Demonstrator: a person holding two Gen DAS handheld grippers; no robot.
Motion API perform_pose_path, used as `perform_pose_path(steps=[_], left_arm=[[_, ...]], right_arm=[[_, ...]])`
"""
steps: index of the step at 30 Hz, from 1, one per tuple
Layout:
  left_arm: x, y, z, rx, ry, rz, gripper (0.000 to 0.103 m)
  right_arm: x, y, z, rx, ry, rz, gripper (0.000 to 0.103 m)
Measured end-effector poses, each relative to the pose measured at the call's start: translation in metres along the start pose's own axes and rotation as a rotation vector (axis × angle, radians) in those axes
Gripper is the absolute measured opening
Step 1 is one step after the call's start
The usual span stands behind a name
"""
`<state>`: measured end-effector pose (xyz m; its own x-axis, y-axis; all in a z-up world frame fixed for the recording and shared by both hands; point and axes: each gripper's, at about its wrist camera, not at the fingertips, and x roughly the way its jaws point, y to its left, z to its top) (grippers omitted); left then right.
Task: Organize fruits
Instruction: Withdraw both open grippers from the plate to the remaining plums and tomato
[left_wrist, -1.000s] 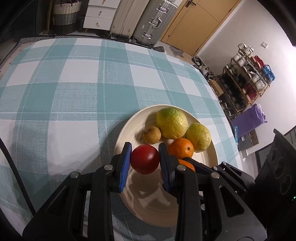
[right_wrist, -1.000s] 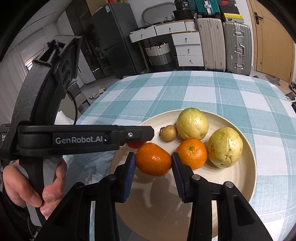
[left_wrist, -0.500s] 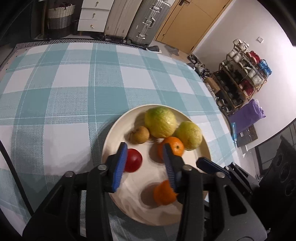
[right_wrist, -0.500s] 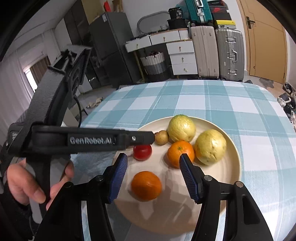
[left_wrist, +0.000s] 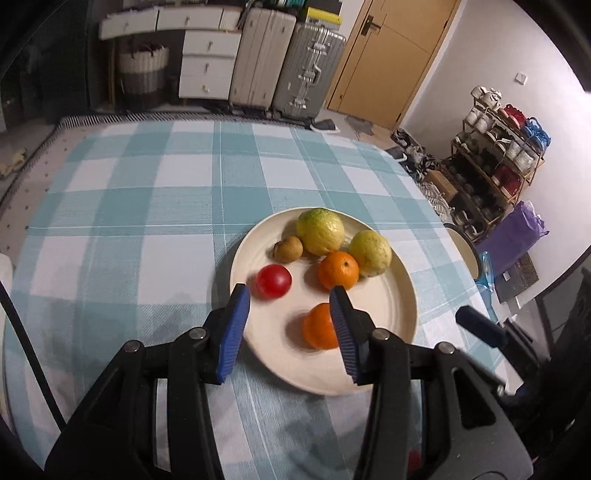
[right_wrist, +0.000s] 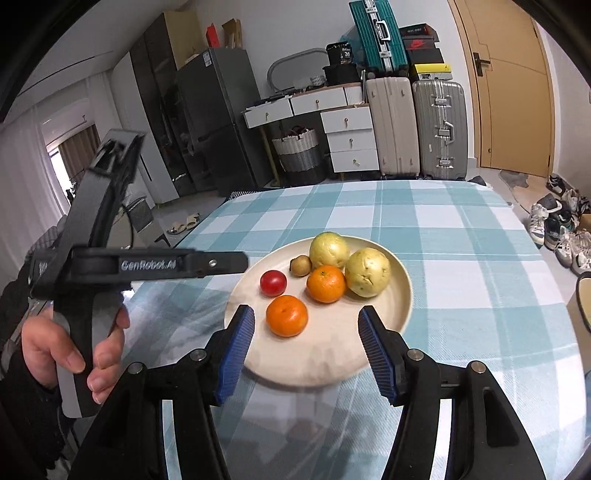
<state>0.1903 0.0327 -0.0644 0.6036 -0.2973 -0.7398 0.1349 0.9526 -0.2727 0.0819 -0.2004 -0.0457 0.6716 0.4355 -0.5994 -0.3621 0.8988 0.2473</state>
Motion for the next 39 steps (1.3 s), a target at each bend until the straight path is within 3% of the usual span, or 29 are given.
perform_pose_path(steps=[3, 7, 12, 16, 22, 25, 30, 39], left_arm=[[-0.018, -0.007, -0.013, 0.003, -0.021, 0.008, 0.045], [-0.039, -0.020, -0.033, 0.031, -0.043, 0.038, 0.055], [-0.061, -0.028, -0.055, 0.019, -0.075, 0.097, 0.077], [-0.073, -0.035, -0.069, 0.020, -0.078, 0.109, 0.081], [-0.080, -0.038, -0.087, 0.015, -0.069, 0.102, 0.091], [-0.085, -0.035, -0.098, -0.001, -0.074, 0.117, 0.101], [-0.086, -0.028, -0.117, -0.021, -0.069, 0.117, 0.102], [-0.069, -0.040, -0.155, 0.045, 0.042, 0.052, 0.102]], right_arm=[[-0.012, -0.001, -0.004, 0.009, -0.005, 0.004, 0.062], [-0.030, -0.002, -0.013, 0.043, -0.014, 0.071, 0.072], [-0.045, -0.003, -0.024, 0.067, -0.012, 0.060, 0.075], [-0.056, -0.002, -0.032, 0.072, -0.014, 0.046, 0.088], [-0.061, -0.004, -0.043, 0.088, 0.022, 0.055, 0.092], [-0.063, -0.004, -0.051, 0.088, 0.042, 0.049, 0.093], [-0.066, -0.006, -0.066, 0.104, 0.069, 0.060, 0.093], [-0.076, -0.009, -0.079, 0.109, 0.071, 0.045, 0.093]])
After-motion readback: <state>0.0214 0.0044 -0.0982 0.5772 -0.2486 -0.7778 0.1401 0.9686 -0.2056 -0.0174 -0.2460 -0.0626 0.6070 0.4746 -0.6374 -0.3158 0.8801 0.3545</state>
